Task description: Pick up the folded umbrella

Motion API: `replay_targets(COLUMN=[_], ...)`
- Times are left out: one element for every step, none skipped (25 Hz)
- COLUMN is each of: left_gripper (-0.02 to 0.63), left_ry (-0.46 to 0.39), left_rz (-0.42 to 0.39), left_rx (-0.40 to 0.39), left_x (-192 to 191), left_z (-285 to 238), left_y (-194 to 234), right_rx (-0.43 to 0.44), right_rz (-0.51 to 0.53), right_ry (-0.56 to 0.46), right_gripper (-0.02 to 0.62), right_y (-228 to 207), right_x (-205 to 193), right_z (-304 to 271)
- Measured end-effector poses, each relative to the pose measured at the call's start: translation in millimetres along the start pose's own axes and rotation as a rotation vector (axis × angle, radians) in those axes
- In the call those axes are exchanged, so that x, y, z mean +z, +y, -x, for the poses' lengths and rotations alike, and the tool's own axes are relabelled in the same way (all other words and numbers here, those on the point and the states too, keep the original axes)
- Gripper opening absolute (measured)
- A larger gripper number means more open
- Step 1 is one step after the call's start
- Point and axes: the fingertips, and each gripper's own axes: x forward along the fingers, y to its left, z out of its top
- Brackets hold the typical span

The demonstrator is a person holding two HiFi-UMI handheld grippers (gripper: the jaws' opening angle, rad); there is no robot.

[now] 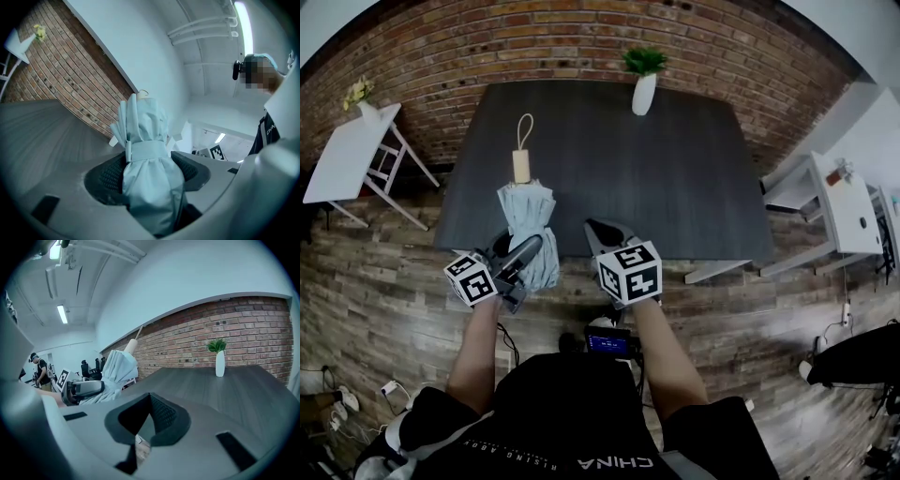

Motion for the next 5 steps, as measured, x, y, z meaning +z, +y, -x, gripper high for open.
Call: replay_targets(left_gripper=[0.296, 0.296, 0.296, 0.296, 0.296], left_ry=[0.002, 0.005, 0.008, 0.011, 0.014], left_rz=[0.001, 0.001, 0.0, -0.001, -0.001], left_rx=[-0.003, -0.005, -0.007, -0.009, -0.011], left_x=[-0.7, -1.4, -2.0, -2.5, -3.0], left_z=[-0.7, -1.1, -1.4, -1.8, -2.1], left_y=[-0.8, -1.6, -2.3, -3.1, -3.8], right_rx=[-0.001, -0.002, -0.003, -0.003, -0.003], right_rz=[0.0, -0.002, -0.003, -0.005, -0.006], right_ry=[0.0, -0.001, -0.002, -0.003, -0.004], right_gripper=[0.011, 0.011, 0.011, 0.011, 0.011], right_y=[-0.3, -0.2, -0.1, 0.0, 0.2], right_x=[0.1, 0.4, 0.8, 1.2, 1.7], right_z=[0.5, 0.9, 1.3, 1.6, 1.9])
